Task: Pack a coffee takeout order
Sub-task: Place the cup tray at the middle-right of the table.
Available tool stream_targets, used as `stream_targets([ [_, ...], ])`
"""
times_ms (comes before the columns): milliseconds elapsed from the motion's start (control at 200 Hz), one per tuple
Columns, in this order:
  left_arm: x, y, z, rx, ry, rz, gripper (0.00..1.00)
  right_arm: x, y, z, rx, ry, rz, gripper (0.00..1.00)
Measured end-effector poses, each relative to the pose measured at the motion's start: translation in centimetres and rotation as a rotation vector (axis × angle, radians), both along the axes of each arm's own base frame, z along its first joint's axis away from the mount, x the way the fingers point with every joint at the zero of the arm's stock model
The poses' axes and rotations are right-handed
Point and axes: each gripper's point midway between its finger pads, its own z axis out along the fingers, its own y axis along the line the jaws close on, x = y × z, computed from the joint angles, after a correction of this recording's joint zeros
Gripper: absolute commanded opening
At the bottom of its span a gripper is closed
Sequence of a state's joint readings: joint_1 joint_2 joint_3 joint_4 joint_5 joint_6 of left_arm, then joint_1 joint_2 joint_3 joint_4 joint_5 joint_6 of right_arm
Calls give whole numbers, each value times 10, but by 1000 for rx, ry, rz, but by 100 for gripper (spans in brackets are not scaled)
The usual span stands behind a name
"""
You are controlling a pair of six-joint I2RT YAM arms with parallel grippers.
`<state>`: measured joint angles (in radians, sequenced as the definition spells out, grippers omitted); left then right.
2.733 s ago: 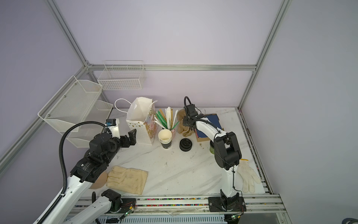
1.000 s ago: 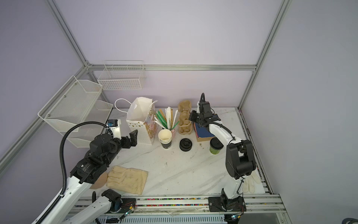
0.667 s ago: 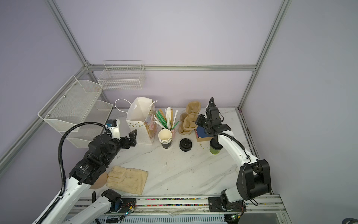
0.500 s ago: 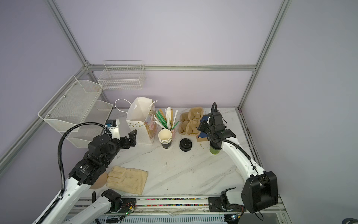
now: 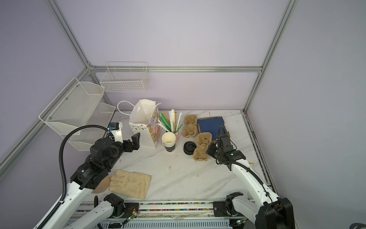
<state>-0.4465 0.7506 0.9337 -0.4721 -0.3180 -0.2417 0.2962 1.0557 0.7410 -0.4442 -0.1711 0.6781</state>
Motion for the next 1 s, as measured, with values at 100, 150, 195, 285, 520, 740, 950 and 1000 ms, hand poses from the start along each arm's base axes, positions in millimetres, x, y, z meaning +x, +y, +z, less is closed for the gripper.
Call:
stream_targets([
  [100, 0, 0, 0, 0, 0, 0, 100, -3, -3, -3, -4, 9, -16, 0],
  [150, 0, 0, 0, 0, 0, 0, 100, -5, -3, -7, -3, 13, -18, 0],
  [195, 0, 0, 0, 0, 0, 0, 100, -8, -4, -13, -1, 26, -20, 0],
  [285, 0, 0, 0, 0, 1, 0, 100, -16, -6, -30, -9, 70, -23, 0],
  [520, 1, 0, -1, 2, 4, 0, 100, -27, -13, -28, -24, 58, -35, 0],
  [740, 1, -1, -2, 3, 7, 0, 100, -43, -18, -57, -51, 132, -28, 0],
  [950, 2, -1, -3, 4, 10, 0, 100, -47, -20, -68, -74, 165, -27, 7],
  [1000, 2, -1, -3, 4, 10, 0, 100, -47, -22, -68, -80, 164, -33, 8],
])
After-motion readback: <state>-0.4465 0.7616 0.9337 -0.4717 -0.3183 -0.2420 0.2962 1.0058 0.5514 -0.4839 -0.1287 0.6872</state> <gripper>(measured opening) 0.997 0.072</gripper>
